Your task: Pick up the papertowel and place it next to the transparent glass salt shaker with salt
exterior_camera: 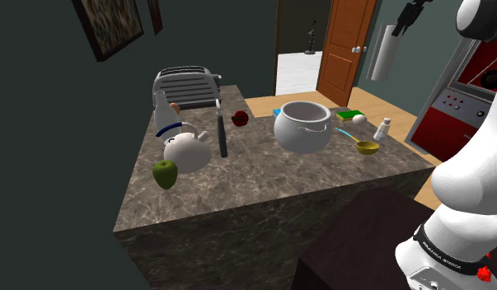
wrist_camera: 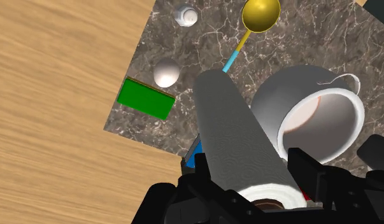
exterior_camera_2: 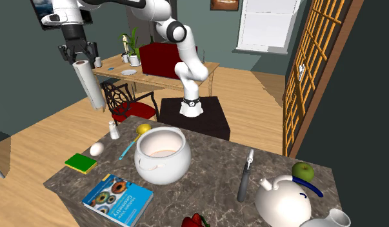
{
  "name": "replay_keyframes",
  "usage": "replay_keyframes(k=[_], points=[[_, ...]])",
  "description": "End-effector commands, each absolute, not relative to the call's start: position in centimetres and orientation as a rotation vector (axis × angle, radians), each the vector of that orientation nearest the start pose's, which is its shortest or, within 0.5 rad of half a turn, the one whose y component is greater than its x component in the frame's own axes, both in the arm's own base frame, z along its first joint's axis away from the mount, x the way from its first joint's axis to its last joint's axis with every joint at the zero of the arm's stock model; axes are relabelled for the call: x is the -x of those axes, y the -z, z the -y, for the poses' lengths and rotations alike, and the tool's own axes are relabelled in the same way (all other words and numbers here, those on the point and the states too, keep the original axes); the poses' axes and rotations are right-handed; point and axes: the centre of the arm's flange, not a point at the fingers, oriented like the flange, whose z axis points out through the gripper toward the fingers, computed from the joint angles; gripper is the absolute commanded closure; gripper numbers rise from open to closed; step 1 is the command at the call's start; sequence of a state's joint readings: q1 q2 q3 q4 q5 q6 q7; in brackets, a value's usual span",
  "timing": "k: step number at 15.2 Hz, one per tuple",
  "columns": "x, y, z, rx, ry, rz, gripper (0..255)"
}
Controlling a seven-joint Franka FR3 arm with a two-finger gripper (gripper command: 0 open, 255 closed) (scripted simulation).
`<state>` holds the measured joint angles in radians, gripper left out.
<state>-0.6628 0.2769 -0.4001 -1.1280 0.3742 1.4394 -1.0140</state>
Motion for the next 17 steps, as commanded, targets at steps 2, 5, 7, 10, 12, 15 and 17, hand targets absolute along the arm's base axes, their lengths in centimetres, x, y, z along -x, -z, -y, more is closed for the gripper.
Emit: replay_keyframes(k=[2,5,7,10,12,15,17], points=[[-37.4,-65.4,49.3,3.027,0.384,0.042,255],[-37.4,-63.8,49.3,3.027,0.384,0.042,255],[-37.4,-62.8,49.3,3.027,0.384,0.042,255],[-37.4,-61.2,49.3,3.027,0.384,0.042,255],[-37.4,-60.1,49.3,3.027,0.384,0.042,255],[-37.4,-58.5,49.3,3.027,0.384,0.042,255],[-37.4,-57.5,49.3,3.027,0.384,0.042,255]])
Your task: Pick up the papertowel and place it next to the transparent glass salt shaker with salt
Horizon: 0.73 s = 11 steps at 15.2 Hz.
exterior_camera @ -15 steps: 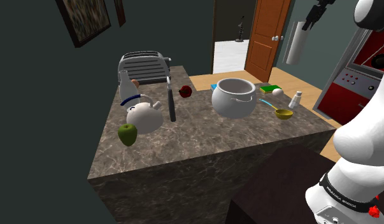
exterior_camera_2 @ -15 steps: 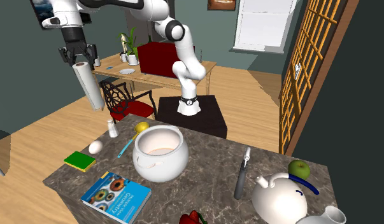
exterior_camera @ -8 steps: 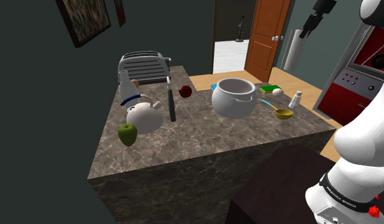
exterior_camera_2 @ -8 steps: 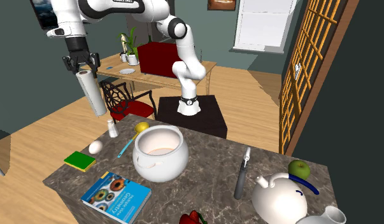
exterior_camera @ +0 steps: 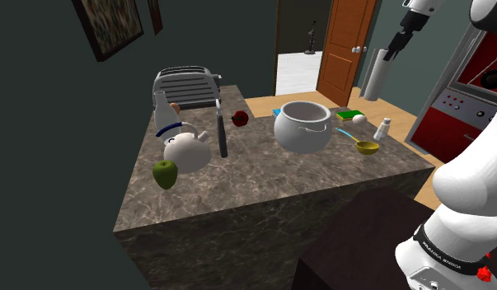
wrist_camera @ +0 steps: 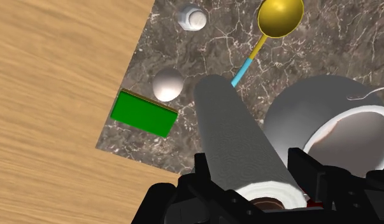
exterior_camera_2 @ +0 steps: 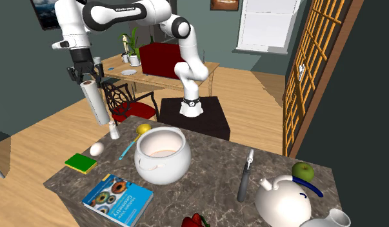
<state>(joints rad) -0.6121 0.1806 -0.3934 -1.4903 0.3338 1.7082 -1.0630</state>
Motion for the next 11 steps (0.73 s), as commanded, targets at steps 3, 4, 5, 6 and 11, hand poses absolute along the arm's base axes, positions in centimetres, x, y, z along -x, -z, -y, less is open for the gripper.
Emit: replay_keyframes(k=[3,4,5,6,11], points=[[-37.4,-55.9,49.3,3.027,0.384,0.042,255],[-37.4,-55.4,49.3,3.027,0.384,0.042,255],[-37.4,-54.8,49.3,3.027,0.384,0.042,255],[-37.4,-54.3,49.3,3.027,0.384,0.042,255],[-37.4,-51.7,49.3,3.027,0.384,0.042,255]])
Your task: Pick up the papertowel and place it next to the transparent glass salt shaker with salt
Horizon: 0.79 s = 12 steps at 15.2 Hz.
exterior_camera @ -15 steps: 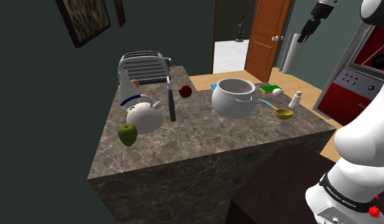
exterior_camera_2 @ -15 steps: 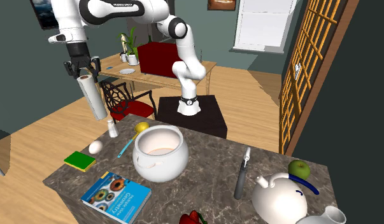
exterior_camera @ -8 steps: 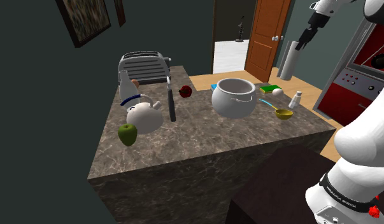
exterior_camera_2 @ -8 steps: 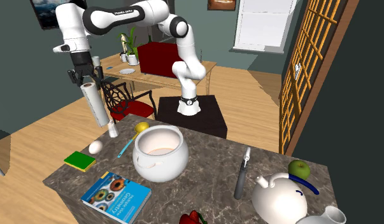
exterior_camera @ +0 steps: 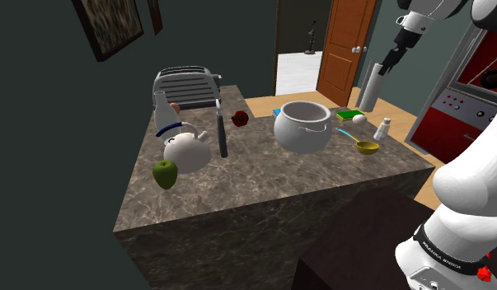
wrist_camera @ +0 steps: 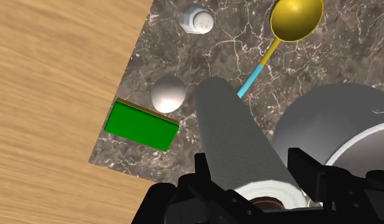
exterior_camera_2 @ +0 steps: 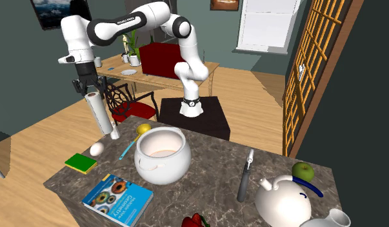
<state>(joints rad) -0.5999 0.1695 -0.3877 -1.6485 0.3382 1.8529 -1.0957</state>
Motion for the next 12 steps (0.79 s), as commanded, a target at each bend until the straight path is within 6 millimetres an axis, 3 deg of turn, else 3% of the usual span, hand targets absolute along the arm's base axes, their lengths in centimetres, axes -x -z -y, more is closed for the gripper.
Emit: replay_keyframes(k=[1,12], points=[[-37.4,-51.1,49.3,3.027,0.384,0.042,255],[-37.4,-45.3,49.3,3.027,0.384,0.042,255]])
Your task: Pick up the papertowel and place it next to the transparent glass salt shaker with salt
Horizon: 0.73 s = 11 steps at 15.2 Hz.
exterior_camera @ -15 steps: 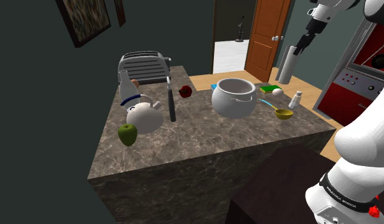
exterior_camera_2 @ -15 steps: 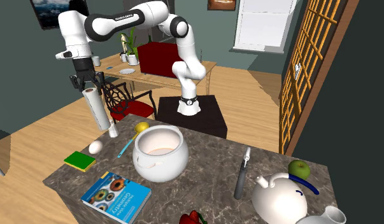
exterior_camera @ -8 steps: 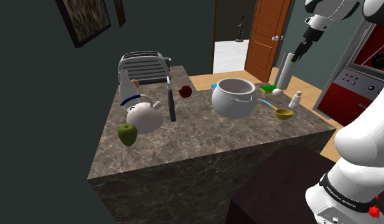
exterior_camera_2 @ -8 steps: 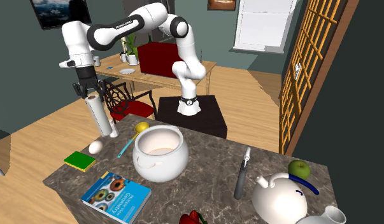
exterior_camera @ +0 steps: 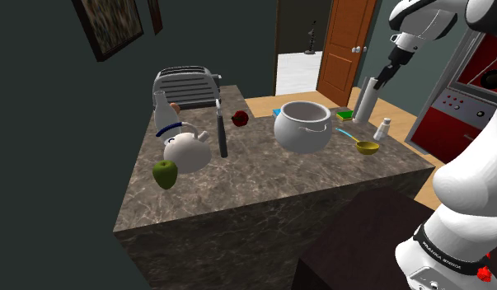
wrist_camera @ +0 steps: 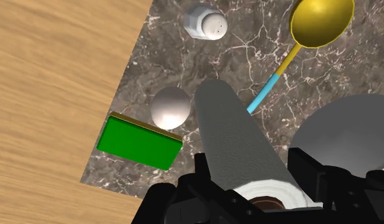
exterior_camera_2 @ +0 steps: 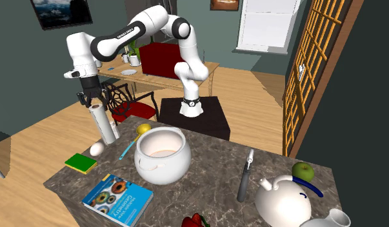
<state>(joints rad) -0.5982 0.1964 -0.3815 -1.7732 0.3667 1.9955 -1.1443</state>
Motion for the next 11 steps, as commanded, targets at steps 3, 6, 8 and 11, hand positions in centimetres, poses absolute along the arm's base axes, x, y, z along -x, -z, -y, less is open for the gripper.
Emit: replay_keyframes(k=[3,6,8,11], points=[[-37.4,-43.8,49.3,3.027,0.384,0.042,255],[-37.4,-42.2,49.3,3.027,0.384,0.042,255],[-37.4,-41.2,49.3,3.027,0.384,0.042,255],[-37.4,-41.2,49.3,3.027,0.384,0.042,255]])
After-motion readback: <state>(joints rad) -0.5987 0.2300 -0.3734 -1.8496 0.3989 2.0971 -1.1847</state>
